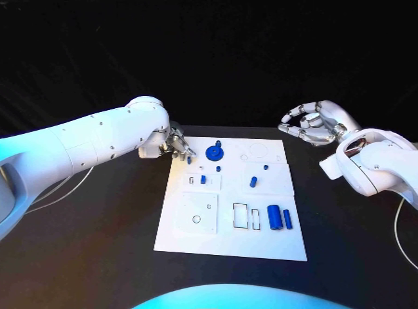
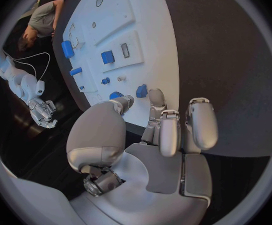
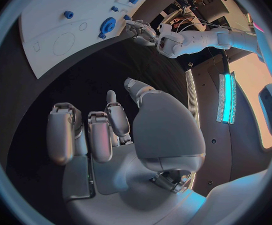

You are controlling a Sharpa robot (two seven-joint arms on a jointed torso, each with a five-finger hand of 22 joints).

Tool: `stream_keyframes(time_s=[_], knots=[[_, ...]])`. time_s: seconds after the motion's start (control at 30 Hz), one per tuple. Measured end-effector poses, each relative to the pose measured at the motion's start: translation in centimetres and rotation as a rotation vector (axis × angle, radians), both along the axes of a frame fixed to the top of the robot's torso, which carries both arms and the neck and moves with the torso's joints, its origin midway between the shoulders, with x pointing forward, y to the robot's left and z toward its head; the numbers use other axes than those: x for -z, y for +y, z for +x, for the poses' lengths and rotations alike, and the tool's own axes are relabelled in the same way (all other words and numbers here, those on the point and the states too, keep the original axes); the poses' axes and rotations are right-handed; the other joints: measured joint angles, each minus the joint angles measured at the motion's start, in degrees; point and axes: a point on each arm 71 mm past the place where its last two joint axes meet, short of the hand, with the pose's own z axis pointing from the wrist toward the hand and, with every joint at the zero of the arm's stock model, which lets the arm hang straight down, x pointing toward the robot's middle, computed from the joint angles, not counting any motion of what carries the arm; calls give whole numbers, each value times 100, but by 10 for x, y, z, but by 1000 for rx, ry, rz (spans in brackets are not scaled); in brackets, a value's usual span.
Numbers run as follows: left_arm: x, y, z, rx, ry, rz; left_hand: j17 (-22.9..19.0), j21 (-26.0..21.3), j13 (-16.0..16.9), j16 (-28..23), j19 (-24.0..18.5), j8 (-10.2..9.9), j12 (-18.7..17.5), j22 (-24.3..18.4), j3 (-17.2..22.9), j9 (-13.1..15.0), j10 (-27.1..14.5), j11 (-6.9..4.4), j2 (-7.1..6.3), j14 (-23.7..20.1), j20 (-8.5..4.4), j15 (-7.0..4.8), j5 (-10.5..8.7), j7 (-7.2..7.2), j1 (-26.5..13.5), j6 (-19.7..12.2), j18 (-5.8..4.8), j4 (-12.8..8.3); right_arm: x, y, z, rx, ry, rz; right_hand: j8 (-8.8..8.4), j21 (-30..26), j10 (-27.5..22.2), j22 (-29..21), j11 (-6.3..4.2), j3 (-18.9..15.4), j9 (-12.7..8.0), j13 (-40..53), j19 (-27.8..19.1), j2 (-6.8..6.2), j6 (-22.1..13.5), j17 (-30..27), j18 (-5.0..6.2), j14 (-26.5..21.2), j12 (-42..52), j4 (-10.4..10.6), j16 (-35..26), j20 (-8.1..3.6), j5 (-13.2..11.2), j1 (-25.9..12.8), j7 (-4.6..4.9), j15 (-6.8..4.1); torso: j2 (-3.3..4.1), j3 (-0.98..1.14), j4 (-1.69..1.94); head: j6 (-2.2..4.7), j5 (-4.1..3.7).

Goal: Assemble the parts on the task board

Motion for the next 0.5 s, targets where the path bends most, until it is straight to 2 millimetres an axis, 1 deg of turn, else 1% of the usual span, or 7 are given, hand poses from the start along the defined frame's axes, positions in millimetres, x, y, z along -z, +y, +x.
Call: stream_keyframes(time_s=[0.07, 0.13, 0.2, 0.33, 0.43, 0.5], knots=[[0, 0, 0, -1, 2, -1, 0, 0, 0, 22, 0, -20, 0, 11, 0, -14, 0, 0, 70, 0, 0, 0, 0, -16, 70, 21, -1, 0, 0, 0, 0, 0, 0, 0, 4, 0, 0, 0, 0, 14, 0, 0, 0, 0, 0, 0, 0, 0, 0, 14, 0, 0, 0, 0, 0, 0, 0, 3, 1, -3, -1], [1, 0, 0, -2, 3, -2, 0, 0, 0, 23, 0, -20, 26, 14, 0, -14, 0, 0, 80, 0, 0, 0, 0, 2, 80, 39, 0, 0, 0, 0, 0, -1, 0, 0, 4, 0, 0, 0, 0, 14, 0, 0, 0, 0, 0, 0, 0, 0, 0, 14, 0, 0, 0, 0, 0, 0, -1, 3, 2, -5, -3], [1, 0, 0, -4, 4, -4, 1, 20, 0, 23, 0, -20, 27, 22, -17, -22, 0, 0, 125, 0, 0, 0, 0, 2, 125, 39, 0, -17, 0, 1, 0, -1, 0, 0, 4, 0, 0, 1, 0, 14, 0, 0, 0, 0, 0, 0, 0, 0, 0, 14, 0, 0, 0, 0, 0, 0, -1, 3, 2, -10, -3], [2, 0, 1, -6, 7, -6, 5, 20, 0, 23, 0, -20, 27, 27, -17, -28, 0, 0, 126, 0, 0, 0, 0, 2, 172, 39, 0, -17, 0, 1, 0, -1, 0, 0, 4, 0, 0, 4, 0, 14, 0, 0, 0, 0, 0, -1, 0, 0, 0, 14, 0, 0, 0, 0, 0, 0, -2, 3, 2, -16, -5], [3, -1, 1, -7, 8, -9, 5, 20, -1, 23, 0, -20, 27, 28, -16, -38, 0, 0, 201, 0, 0, 0, 0, 2, 246, 39, 0, -17, 0, 1, 0, -2, 1, 0, 4, 0, 0, 4, 0, 14, 0, 0, 0, 0, 0, -1, 0, 0, 0, 14, 0, 0, 0, 0, 0, 0, -2, 4, 2, -20, -4], [3, -1, 1, -8, 9, -11, 5, 20, -1, 22, 0, -20, 27, 28, -16, -43, 0, 0, 215, 0, 0, 0, 0, -13, 260, 53, 0, -17, 0, 1, 0, -2, 1, 0, 4, 0, 0, 4, 0, 14, 0, 0, 0, 0, 0, -1, 0, 0, 0, 14, 0, 0, 0, 0, 0, 0, -2, 4, 2, -20, -2]])
